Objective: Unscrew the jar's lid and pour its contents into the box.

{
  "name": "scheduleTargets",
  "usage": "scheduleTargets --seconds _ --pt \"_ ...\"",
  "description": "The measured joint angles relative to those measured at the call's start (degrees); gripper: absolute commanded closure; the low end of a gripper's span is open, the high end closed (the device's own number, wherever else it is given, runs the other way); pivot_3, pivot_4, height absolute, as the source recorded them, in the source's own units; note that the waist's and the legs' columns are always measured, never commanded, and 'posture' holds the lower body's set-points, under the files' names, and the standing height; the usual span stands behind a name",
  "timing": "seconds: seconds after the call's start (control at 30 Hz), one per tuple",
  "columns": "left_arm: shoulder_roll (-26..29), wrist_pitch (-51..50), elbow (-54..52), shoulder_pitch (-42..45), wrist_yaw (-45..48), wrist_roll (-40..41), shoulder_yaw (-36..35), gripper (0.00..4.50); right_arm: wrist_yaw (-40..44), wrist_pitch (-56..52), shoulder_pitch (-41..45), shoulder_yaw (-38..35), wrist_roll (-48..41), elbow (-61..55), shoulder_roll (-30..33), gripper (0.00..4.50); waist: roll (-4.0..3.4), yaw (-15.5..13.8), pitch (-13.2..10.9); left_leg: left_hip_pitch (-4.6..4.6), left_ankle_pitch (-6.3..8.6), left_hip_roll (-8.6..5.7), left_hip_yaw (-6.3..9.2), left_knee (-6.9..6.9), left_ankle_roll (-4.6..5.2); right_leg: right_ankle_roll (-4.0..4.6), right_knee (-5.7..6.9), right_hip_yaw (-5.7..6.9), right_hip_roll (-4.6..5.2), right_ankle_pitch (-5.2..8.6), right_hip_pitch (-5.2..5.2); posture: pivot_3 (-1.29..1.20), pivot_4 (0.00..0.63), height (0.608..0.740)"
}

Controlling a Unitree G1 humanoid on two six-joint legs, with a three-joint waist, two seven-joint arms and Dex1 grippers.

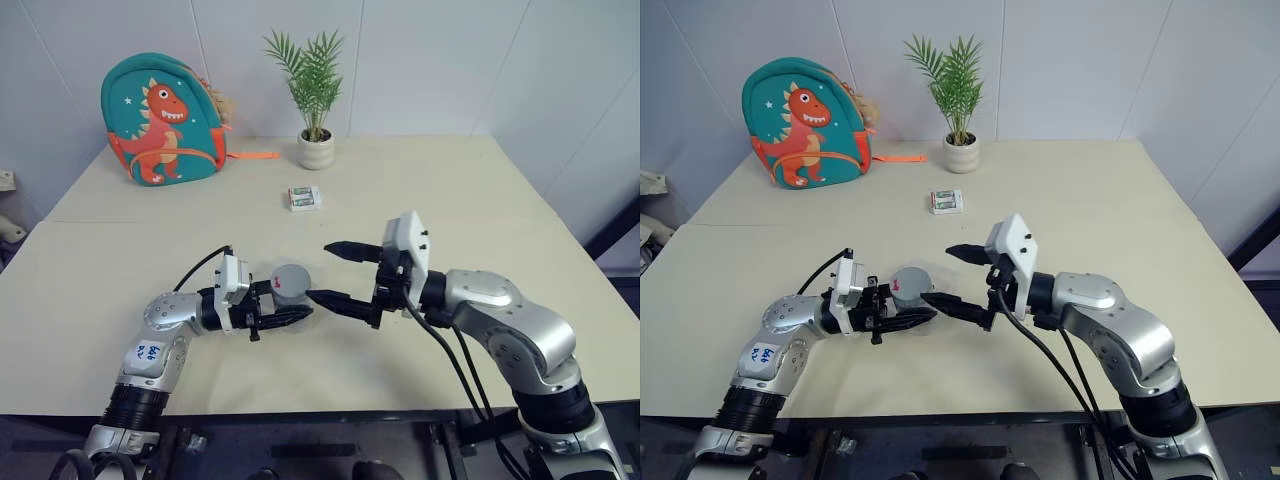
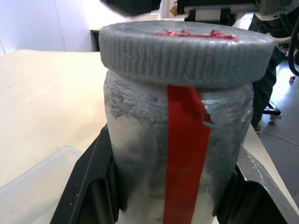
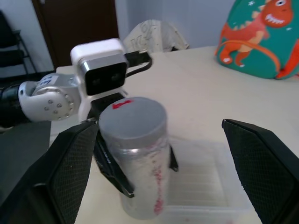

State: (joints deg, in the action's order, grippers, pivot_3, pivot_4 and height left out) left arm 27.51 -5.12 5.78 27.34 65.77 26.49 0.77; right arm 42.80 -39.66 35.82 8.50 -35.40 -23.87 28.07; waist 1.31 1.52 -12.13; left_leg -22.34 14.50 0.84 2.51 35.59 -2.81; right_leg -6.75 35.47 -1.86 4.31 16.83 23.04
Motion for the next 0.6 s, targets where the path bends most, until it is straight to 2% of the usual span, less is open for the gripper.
scheduleTargets --seconds 0.23,0.6 --pt "-1.05 0.08 1.55 1.05 0.23 -0.19 0.46 2.52 4.04 2.74 4.37 4.2 4.15 6.4 -1.65 0.0 0.0 0.04 0.0 0.0 -0.01 0.0 -0.02 0.03 0.0 0.0 0.13 -0.02 -0.02 0.0 0.09 0.0 0.15 0.74" --pt "-1.59 0.13 1.7 1.11 0.02 -1.17 0.48 2.52 3.84 3.23 5.84 4.65 5.3 8.65 -5.02 0.0 0.0 0.05 0.0 -0.34 -0.04 0.0 -0.03 0.16 -0.02 0.0 0.38 -0.04 -0.02 0.0 0.51 0.0 0.15 0.74"
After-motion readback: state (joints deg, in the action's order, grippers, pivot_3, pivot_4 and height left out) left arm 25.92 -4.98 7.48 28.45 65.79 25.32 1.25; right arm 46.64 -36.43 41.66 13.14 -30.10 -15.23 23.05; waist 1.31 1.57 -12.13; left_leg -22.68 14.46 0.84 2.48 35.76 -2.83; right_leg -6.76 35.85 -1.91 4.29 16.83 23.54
